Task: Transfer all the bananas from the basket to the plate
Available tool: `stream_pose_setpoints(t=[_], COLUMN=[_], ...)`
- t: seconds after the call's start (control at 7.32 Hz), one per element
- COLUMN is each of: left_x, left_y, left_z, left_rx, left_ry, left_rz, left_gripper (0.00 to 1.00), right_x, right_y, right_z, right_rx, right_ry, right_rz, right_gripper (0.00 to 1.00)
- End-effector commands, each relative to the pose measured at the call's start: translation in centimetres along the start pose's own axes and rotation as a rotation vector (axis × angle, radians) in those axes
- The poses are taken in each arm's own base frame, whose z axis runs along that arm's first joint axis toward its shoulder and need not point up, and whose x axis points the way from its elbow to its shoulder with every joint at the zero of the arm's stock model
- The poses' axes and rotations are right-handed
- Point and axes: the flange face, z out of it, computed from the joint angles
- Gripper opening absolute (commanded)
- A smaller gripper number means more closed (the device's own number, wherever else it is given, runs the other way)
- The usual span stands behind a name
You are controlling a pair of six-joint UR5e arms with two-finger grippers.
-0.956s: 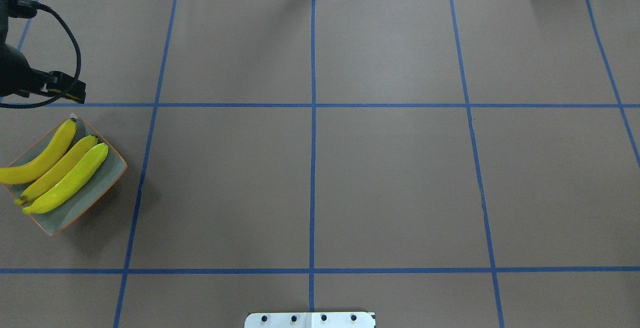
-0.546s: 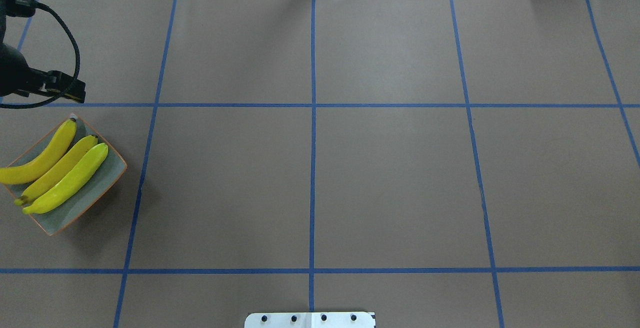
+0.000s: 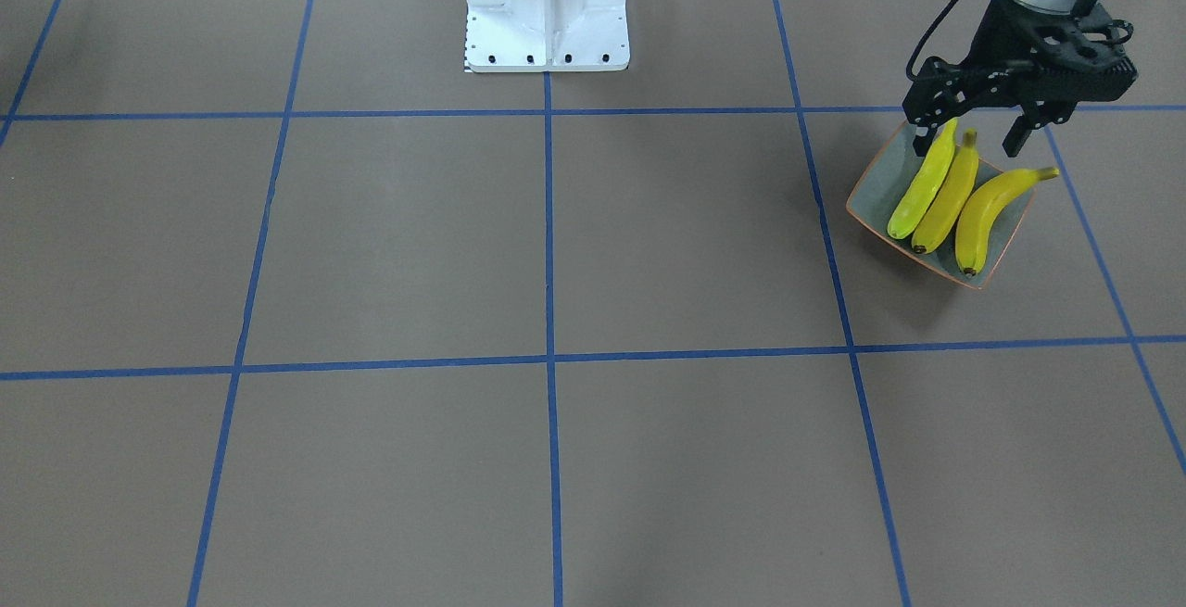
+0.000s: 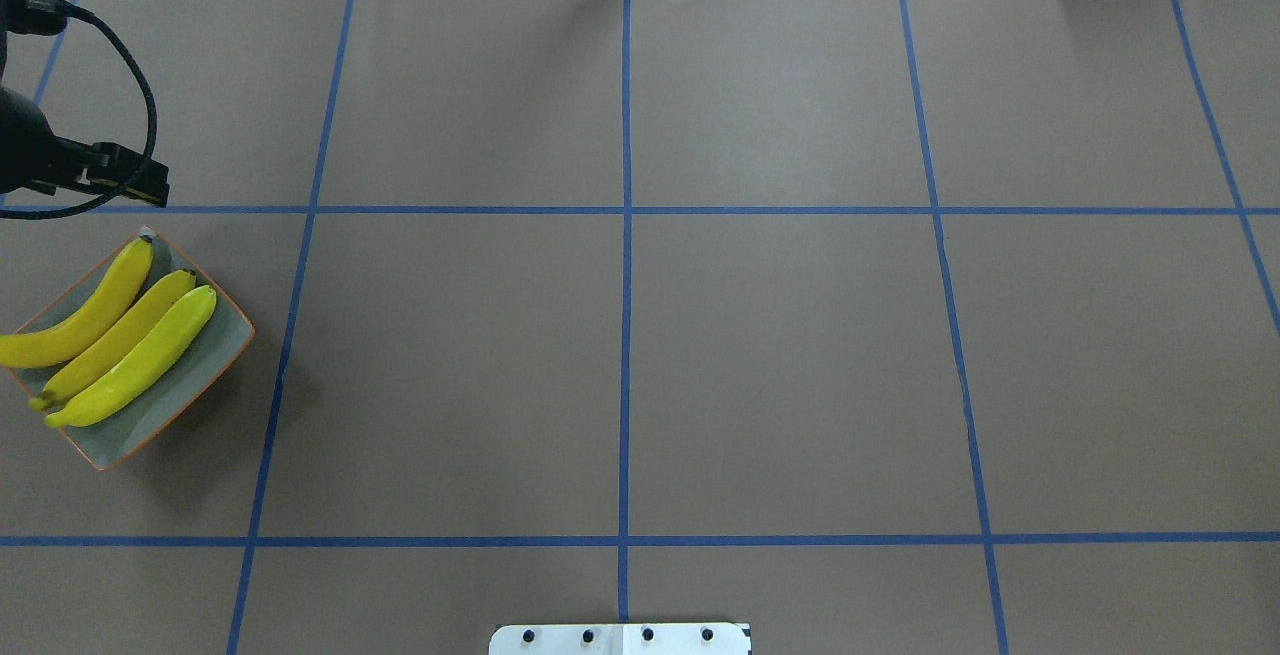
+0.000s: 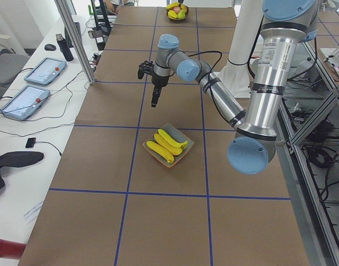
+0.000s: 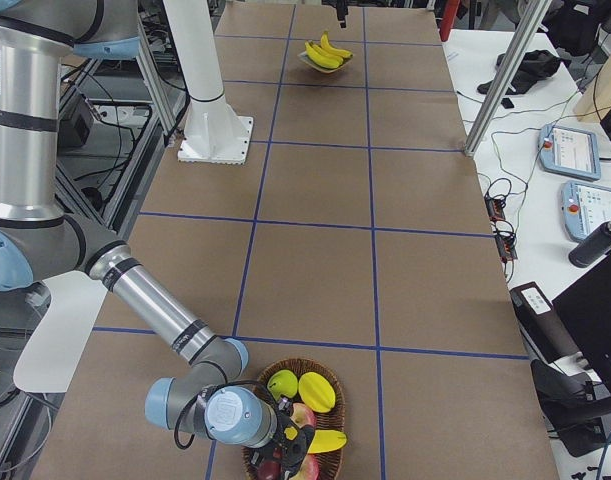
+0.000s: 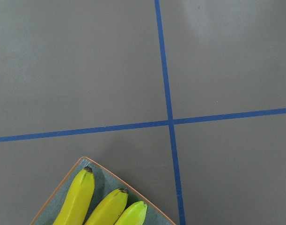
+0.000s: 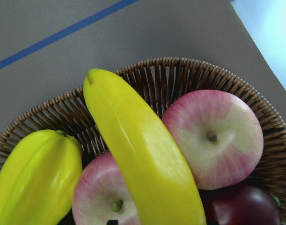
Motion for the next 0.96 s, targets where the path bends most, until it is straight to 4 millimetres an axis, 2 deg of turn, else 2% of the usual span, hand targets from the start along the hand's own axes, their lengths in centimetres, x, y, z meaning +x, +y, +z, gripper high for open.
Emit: stream_pose_setpoints(t=[0.0, 0.27, 0.55, 0.82], left_x=[-0.1, 0.0, 0.0, 0.2], left_y=[0.0, 0.1, 0.1, 0.1], left_z=[0.1, -0.1, -0.1, -0.3], left_rx=[-0.001, 0.001, 0.001, 0.004], left_ry=[-0.001, 0.001, 0.003, 0.007], left_rz=[0.000, -0.001, -0.002, -0.004], left_gripper=[0.99, 0.99, 0.99, 0.99], right_x=[-1.3, -3.4, -7.0, -9.1], right_y=[-0.9, -1.8, -2.8, -3.8], right_z=[-0.8, -2.4, -5.4, -6.9], right_rx=[0.017, 0.036, 0.035, 0.068], right_ry=[-0.012, -0.035, -0.070, -0.065], right_rz=[-0.027, -0.053, -0.066, -0.104], right_gripper=[0.00, 0.00, 0.00, 0.00])
